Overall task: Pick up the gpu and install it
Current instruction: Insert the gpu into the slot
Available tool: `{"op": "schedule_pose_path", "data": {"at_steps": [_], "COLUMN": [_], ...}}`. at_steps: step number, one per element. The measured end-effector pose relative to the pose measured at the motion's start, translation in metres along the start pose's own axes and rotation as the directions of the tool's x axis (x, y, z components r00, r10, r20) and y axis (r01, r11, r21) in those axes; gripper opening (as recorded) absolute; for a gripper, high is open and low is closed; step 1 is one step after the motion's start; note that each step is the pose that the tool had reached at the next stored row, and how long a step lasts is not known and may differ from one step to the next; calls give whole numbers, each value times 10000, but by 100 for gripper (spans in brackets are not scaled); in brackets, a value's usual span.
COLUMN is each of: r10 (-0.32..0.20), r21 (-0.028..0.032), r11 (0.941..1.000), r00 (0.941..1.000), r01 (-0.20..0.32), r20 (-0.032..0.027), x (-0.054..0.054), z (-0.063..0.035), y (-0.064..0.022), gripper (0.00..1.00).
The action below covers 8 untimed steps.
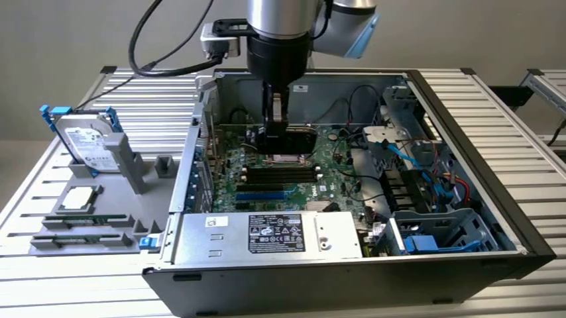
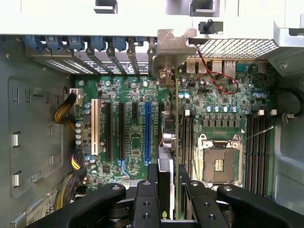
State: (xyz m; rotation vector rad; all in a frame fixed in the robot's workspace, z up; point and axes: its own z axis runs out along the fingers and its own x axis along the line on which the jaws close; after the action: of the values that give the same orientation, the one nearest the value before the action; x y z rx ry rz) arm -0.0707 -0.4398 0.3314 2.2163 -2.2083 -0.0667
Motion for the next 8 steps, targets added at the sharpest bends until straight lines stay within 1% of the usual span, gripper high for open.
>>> {"op": "schedule_pose_path", "data": {"at_steps": [3, 8], "r10": [10, 23], "r21": [0, 0], "r11": [10000, 10000], "r00": [10000, 10000], "r01": [-10, -23], "r20": [-36, -73], "x": [4, 24], "z": [37, 83], "y": [-2, -3], "gripper": [27, 27]}}
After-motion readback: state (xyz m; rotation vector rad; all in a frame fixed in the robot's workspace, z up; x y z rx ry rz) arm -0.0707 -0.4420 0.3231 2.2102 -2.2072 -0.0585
